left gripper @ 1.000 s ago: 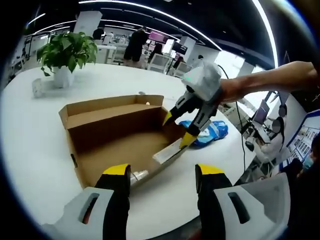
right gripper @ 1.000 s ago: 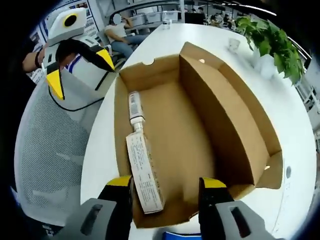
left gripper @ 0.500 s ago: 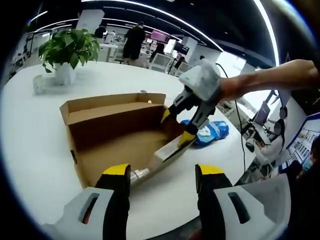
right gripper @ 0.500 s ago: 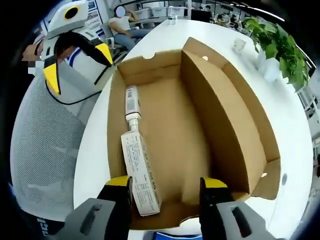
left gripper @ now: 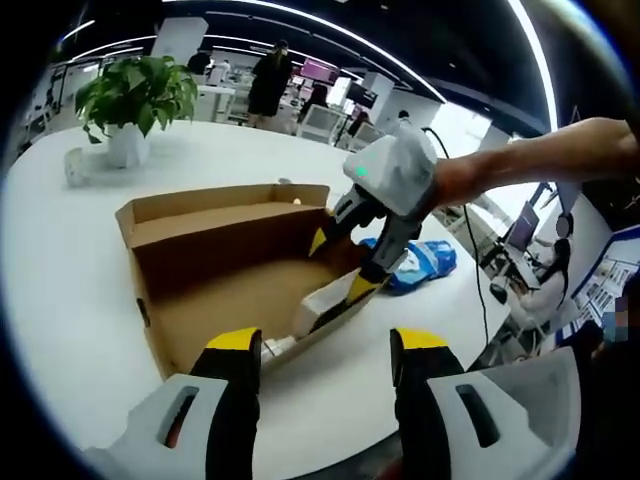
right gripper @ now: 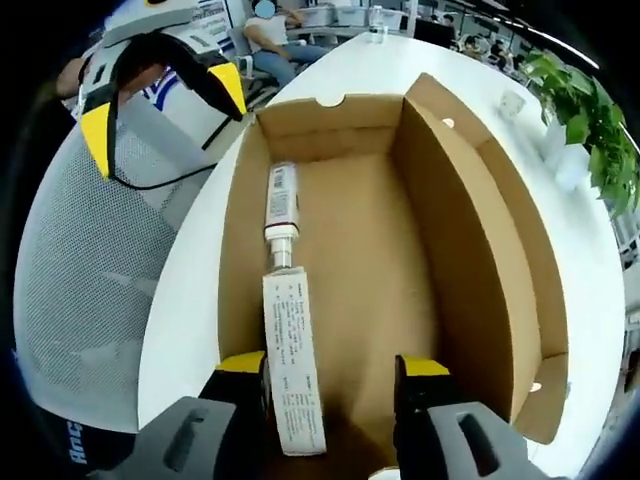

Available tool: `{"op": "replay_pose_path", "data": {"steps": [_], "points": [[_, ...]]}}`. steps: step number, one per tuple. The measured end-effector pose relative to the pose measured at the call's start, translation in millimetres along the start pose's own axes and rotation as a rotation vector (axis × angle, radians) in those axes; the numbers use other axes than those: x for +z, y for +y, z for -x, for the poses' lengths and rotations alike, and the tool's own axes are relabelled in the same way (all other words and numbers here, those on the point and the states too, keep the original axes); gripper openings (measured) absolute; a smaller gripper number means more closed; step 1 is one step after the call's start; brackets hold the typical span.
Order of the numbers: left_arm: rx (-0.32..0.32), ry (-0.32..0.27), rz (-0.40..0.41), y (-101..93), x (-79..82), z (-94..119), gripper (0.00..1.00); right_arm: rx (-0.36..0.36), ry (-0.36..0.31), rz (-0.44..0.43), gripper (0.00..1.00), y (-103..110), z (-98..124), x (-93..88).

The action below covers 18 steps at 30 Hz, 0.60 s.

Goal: Operate the shoe box by opening the lid, removing the specified soft item, and placing it in the target area until the item is outside and the box remains undamaged.

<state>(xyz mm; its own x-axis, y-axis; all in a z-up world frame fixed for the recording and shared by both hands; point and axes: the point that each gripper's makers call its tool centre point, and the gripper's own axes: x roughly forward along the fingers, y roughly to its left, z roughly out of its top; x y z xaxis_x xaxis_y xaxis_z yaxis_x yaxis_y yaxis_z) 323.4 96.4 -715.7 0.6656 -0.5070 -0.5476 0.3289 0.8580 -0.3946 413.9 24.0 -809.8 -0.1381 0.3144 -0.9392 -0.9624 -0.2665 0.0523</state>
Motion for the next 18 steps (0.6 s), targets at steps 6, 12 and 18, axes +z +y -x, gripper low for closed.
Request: {"op": "replay_pose_path", "data": {"steps": [6, 12, 18], "points": [[-0.001, -0.002, 0.002, 1.3, 0.3, 0.4, 0.53, 0.007, 0.102, 0.100, 0.29, 8.1, -15.9, -10.0], [-0.001, -0.003, 0.003, 3.5, 0.2, -0.7, 0.53, 0.016, 0.087, 0.081, 0.18, 13.9, -24.6, -5.7], [-0.003, 0.000, 0.006, 4.0, -1.7, -2.6, 0.53, -0.001, 0.085, 0.075, 0.17, 13.3, -22.3, -6.9]]}}
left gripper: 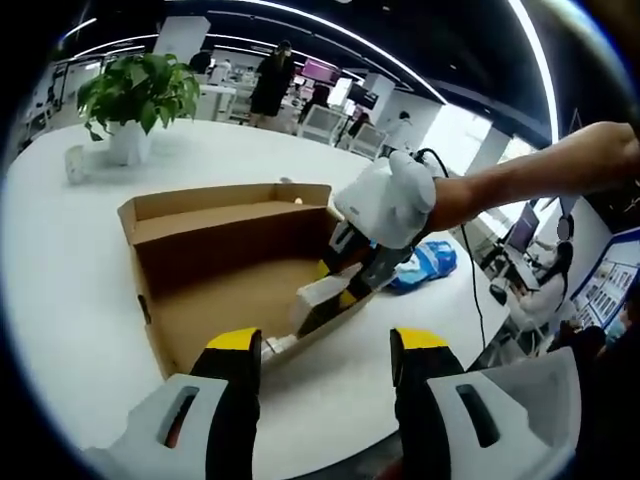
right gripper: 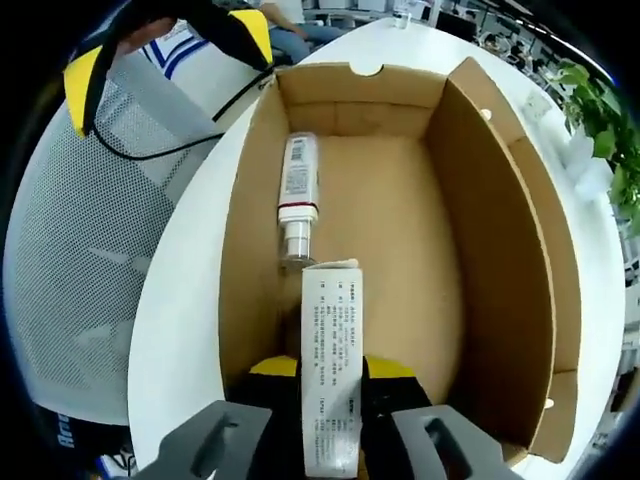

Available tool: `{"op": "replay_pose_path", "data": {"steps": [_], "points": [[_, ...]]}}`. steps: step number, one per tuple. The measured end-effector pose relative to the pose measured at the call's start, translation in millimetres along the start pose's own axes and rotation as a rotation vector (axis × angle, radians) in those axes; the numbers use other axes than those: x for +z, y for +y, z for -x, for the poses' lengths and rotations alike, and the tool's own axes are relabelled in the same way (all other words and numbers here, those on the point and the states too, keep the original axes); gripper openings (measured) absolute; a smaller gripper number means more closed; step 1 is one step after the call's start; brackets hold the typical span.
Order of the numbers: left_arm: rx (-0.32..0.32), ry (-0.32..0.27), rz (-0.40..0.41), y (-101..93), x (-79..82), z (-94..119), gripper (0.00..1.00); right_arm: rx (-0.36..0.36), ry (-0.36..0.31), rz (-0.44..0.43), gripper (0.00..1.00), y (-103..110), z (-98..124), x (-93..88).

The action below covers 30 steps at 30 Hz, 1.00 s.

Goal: Operate the shoe box by opening the lid, removing the specified soft item, and placing it in the target area until the item is outside and the box remains undamaged.

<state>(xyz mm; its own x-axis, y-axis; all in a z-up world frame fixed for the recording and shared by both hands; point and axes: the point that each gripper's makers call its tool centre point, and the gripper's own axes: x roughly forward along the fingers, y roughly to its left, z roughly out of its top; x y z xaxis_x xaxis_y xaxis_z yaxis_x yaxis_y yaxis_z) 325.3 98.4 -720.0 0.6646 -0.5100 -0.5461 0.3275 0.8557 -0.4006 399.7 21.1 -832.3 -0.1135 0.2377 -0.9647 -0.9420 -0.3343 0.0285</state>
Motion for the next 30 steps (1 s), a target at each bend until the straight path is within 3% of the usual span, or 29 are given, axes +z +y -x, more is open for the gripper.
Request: {"op": "replay_pose_path", "data": {"steps": [5, 13, 30], "points": [[0.000, -0.002, 0.000, -0.3, -1.7, -0.6, 0.53, -0.018, -0.002, 0.006, 0.17, -3.3, 5.2, -1.1], [0.001, -0.002, -0.012, 1.4, -5.6, -1.7, 0.54, -0.072, -0.051, -0.058, 0.17, -18.7, 23.1, 2.6], [-0.008, -0.011, -0.029, -7.1, -3.6, -0.7, 0.54, -0.152, -0.104, -0.052, 0.17, -30.1, 65.3, 19.9]]}}
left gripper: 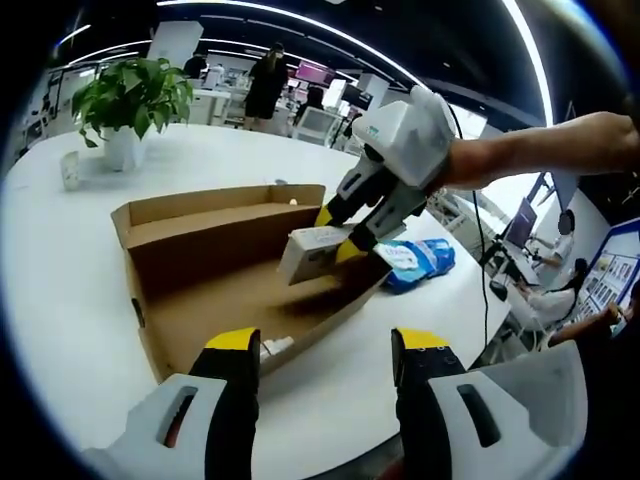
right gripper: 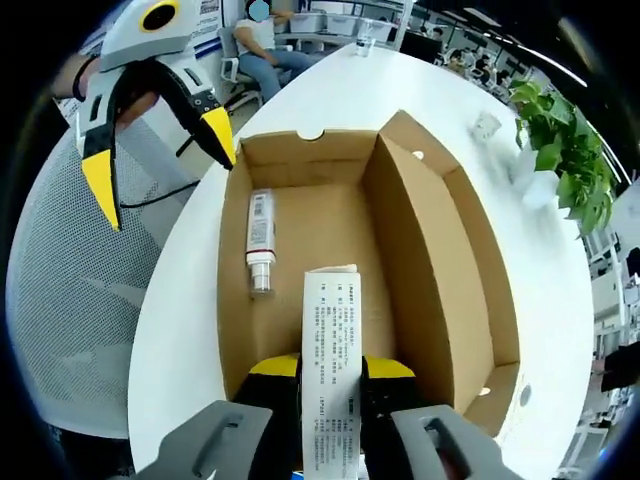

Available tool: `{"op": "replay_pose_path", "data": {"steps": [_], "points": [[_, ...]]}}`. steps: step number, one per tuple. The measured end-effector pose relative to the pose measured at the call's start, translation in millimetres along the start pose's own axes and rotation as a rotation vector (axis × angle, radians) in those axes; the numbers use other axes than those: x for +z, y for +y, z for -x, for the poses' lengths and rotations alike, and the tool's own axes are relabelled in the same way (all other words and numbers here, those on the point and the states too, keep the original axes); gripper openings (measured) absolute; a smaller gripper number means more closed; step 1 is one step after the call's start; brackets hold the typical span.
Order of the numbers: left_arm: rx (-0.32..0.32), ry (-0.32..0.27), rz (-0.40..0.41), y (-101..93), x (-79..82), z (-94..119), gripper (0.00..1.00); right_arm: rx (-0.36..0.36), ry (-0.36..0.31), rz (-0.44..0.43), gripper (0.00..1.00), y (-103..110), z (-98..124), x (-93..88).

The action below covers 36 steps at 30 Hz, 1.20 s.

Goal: Operate the shoe box by opening the lid, removing the specified soft item, and placing it in the target area until the item is outside and the box remains undamaged.

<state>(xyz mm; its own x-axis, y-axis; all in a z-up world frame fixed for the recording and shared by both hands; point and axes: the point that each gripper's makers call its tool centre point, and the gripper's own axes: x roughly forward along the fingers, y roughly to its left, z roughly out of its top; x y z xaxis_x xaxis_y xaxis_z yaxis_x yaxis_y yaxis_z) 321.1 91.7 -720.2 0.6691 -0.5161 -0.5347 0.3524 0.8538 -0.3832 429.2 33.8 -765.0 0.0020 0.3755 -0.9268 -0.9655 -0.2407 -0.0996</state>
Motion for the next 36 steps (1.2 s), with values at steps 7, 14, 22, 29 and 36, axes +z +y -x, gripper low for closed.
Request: {"op": "replay_pose_path", "data": {"steps": [7, 14, 22, 29, 36], "points": [[-0.010, 0.002, -0.007, -5.2, 0.5, 0.2, 0.54, -0.023, -0.016, -0.019, 0.17, -4.4, 16.9, 2.5], [-0.013, -0.002, -0.009, -6.1, 2.2, 1.6, 0.54, -0.045, -0.025, -0.024, 0.17, -8.0, 30.7, 1.9], [-0.015, 0.001, -0.022, -7.8, 5.1, 4.4, 0.53, -0.065, -0.024, -0.029, 0.17, -10.2, 43.8, -3.6], [-0.020, 0.003, -0.031, -11.8, 8.2, 3.1, 0.53, -0.084, -0.016, -0.038, 0.17, -11.3, 55.0, -15.5], [-0.029, 0.006, -0.046, -16.6, 12.0, -0.8, 0.53, -0.103, -0.001, -0.071, 0.17, -9.4, 65.8, -38.5]]}}
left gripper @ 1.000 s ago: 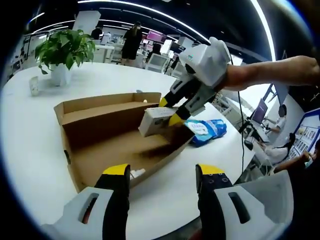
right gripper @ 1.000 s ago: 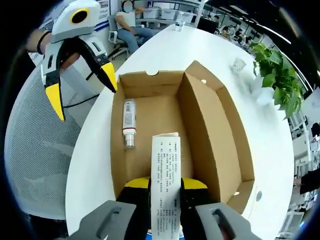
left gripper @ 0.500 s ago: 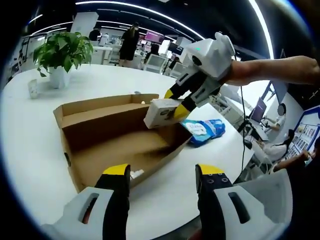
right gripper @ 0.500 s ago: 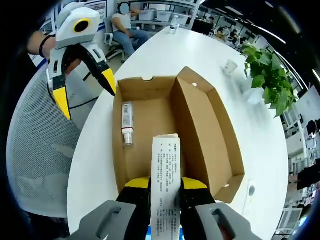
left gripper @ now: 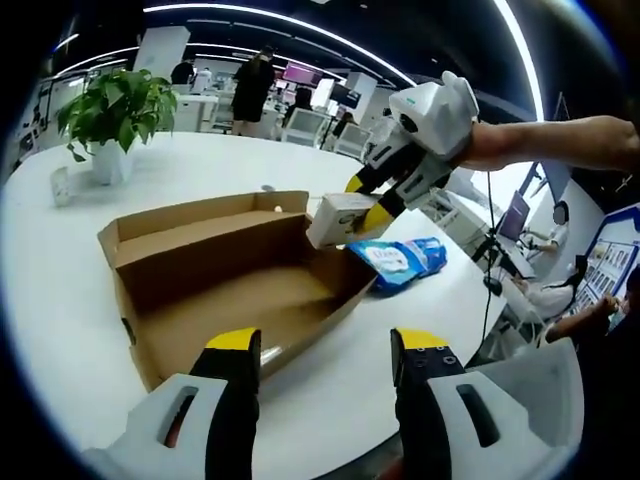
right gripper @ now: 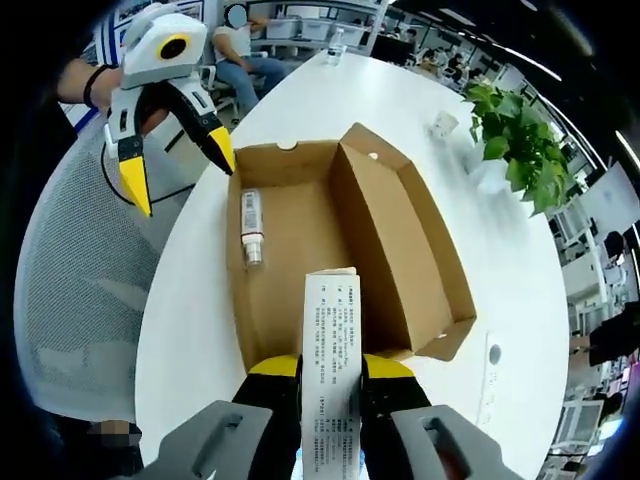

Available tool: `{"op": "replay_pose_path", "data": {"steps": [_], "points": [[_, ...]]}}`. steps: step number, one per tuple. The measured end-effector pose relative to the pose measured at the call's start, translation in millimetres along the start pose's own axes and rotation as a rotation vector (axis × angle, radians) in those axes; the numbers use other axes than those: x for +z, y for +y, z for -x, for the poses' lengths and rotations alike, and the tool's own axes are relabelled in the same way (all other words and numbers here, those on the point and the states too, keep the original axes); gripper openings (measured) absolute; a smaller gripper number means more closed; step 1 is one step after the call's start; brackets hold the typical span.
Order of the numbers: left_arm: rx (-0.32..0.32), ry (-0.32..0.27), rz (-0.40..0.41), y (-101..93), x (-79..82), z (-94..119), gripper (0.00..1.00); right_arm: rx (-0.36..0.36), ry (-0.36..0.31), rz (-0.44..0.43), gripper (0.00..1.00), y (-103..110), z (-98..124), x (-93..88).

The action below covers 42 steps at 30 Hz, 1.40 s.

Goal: Operate the shoe box by opening the lid, removing the specified soft item, and placing it in the target area until the item is outside and the box remains undamaged.

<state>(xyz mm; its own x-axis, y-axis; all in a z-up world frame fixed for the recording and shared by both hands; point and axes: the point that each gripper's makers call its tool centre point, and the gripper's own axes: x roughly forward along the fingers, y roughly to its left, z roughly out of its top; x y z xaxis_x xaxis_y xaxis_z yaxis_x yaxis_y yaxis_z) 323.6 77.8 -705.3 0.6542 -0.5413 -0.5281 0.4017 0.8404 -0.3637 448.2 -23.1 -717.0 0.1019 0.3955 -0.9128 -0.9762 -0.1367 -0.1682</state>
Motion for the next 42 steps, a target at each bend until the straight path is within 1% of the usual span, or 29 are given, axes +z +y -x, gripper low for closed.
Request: {"op": "replay_pose_path", "data": {"steps": [4, 9, 10, 17, 25, 31, 36, 37, 42], "points": [[-0.005, 0.004, -0.004, -2.5, 0.5, -2.5, 0.53, -0.008, 0.006, -0.020, 0.17, 1.0, 5.4, -13.7], [-0.008, 0.008, -0.009, -5.2, 1.4, -4.8, 0.53, -0.018, 0.017, -0.056, 0.17, 3.5, 11.3, -35.4], [-0.008, 0.007, -0.010, -5.9, 2.3, -5.3, 0.53, -0.018, 0.017, -0.057, 0.17, 3.9, 11.7, -36.9], [-0.013, 0.014, -0.017, -12.1, 3.9, -12.2, 0.53, -0.035, 0.030, -0.104, 0.17, 10.3, 22.2, -68.7], [-0.023, 0.013, -0.042, -24.7, 12.5, -16.3, 0.53, -0.050, 0.050, -0.151, 0.17, 22.7, 33.6, -111.3], [-0.025, 0.018, -0.067, -28.2, 17.4, -21.2, 0.53, -0.060, 0.069, -0.199, 0.17, 32.6, 43.0, -146.0], [-0.030, 0.024, -0.070, -31.7, 18.6, -26.4, 0.54, -0.070, 0.079, -0.236, 0.17, 40.2, 50.4, -167.9], [-0.032, 0.025, -0.071, -32.8, 18.9, -27.3, 0.54, -0.072, 0.080, -0.239, 0.17, 42.1, 51.5, -169.0], [-0.037, 0.031, -0.078, -39.7, 19.1, -31.2, 0.54, -0.079, 0.098, -0.271, 0.17, 57.3, 57.4, -189.5]]}}
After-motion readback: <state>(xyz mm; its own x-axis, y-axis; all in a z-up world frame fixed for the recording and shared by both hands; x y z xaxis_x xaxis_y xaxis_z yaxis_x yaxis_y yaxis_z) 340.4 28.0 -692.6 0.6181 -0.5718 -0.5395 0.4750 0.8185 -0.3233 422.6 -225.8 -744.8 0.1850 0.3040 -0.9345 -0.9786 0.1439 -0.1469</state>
